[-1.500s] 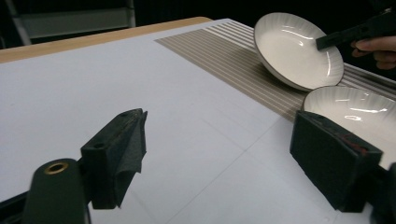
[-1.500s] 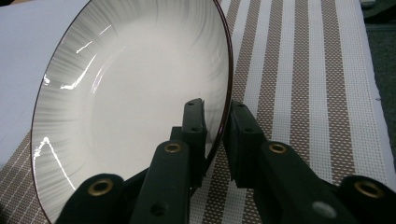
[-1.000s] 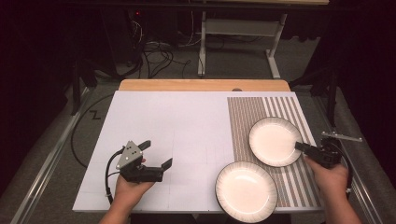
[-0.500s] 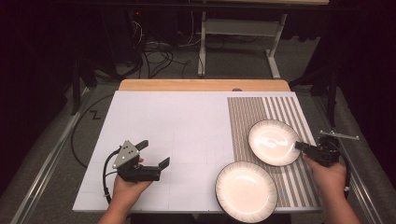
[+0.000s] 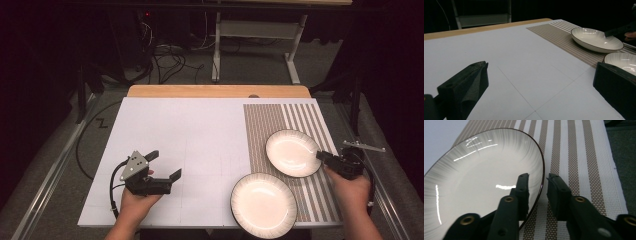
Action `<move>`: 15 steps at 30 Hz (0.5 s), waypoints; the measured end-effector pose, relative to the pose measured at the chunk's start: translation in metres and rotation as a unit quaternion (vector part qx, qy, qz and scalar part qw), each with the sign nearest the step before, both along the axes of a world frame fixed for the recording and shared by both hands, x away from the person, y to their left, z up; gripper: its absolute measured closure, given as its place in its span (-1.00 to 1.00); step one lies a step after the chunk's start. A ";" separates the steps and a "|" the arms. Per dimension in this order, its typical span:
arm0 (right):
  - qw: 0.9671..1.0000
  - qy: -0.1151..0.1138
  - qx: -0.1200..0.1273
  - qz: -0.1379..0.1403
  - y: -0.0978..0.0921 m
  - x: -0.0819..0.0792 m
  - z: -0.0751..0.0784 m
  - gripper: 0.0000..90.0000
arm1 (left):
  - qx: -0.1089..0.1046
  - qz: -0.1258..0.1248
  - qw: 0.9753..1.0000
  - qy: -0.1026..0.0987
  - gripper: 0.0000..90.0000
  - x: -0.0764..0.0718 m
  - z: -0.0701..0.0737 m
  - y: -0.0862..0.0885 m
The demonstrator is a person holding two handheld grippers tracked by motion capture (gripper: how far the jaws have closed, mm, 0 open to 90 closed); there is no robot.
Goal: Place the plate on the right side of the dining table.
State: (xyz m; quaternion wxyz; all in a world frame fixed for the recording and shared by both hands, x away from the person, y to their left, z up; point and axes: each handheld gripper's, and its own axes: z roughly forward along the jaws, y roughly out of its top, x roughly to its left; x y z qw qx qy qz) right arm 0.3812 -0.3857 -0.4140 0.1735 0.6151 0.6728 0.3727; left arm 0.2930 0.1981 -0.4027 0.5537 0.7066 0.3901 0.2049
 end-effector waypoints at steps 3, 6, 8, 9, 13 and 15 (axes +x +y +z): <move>1.000 -0.022 -0.007 0.011 0.001 -0.006 0.006 0.38 | -0.001 0.001 1.000 0.001 -0.99 0.000 0.000 0.001; 0.999 -0.046 -0.005 0.026 0.003 -0.013 0.011 0.19 | -0.004 0.003 1.000 0.001 -0.99 0.000 0.000 0.002; 0.997 -0.063 -0.005 0.038 0.005 -0.019 0.015 0.07 | -0.003 0.004 1.000 0.000 -0.99 0.000 0.000 0.002; 0.996 -0.075 -0.004 0.048 0.007 -0.023 0.017 0.02 | -0.003 0.003 1.000 0.000 -0.99 0.000 0.000 0.002; 0.991 -0.109 -0.007 0.072 0.017 -0.036 0.024 -0.20 | 0.000 0.003 1.000 -0.002 -0.99 -0.001 0.000 0.002; 0.988 -0.129 -0.014 0.086 0.025 -0.045 0.027 -0.31 | 0.000 0.003 1.000 -0.003 -0.99 -0.001 0.000 0.002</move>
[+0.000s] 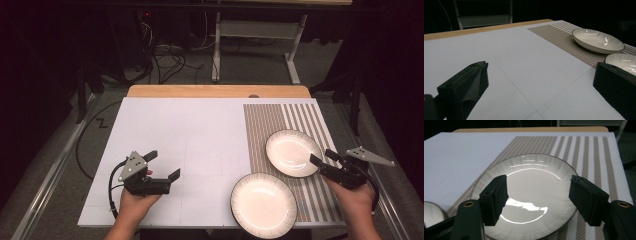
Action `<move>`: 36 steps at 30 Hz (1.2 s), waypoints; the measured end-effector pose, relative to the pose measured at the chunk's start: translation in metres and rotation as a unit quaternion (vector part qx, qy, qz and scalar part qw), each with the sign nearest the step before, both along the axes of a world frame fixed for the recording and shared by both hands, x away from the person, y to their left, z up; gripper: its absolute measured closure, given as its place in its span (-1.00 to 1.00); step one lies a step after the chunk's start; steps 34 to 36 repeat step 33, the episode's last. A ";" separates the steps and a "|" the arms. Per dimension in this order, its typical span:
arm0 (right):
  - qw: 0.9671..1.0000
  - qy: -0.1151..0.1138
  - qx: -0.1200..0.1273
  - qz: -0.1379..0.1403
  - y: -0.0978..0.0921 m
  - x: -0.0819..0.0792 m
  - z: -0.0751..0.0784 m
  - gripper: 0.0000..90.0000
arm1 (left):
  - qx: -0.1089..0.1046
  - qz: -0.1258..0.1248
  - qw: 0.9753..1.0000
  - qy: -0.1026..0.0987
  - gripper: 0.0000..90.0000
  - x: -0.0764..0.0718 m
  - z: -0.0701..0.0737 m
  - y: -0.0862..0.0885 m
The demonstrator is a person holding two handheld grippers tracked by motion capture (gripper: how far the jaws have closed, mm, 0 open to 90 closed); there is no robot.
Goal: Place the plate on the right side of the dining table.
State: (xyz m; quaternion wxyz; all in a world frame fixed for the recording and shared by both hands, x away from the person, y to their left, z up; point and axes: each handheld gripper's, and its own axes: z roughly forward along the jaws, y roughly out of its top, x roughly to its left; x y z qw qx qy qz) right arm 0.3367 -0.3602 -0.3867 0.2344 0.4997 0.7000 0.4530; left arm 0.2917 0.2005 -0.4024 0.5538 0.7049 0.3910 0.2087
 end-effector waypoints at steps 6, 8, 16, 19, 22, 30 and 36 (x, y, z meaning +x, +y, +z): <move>0.998 -0.039 -0.002 0.040 0.019 -0.020 0.006 -0.57 | -0.002 0.004 1.000 -0.002 -0.99 0.000 0.001 0.003; 0.998 -0.046 -0.002 0.053 0.026 -0.026 0.008 -0.65 | -0.002 0.005 1.000 -0.003 -0.99 -0.001 0.001 0.004; 0.994 -0.069 -0.009 0.086 0.048 -0.045 0.012 -0.95 | -0.004 0.006 1.000 -0.003 -0.99 -0.003 0.000 0.007; 0.992 -0.081 -0.010 0.093 0.054 -0.051 0.012 -0.98 | -0.005 0.005 1.000 -0.005 -0.99 -0.004 0.001 0.008; 0.991 -0.085 -0.012 0.100 0.059 -0.054 0.011 -0.98 | -0.005 0.004 1.000 -0.005 -0.99 -0.005 0.001 0.007; 0.991 -0.086 -0.013 0.105 0.061 -0.055 0.010 -0.98 | -0.034 0.002 0.999 -0.019 -0.94 -0.009 0.005 0.007; 0.992 -0.085 -0.007 0.097 0.058 -0.054 0.011 -0.98 | -0.060 -0.019 0.998 -0.024 -0.94 -0.010 0.014 -0.001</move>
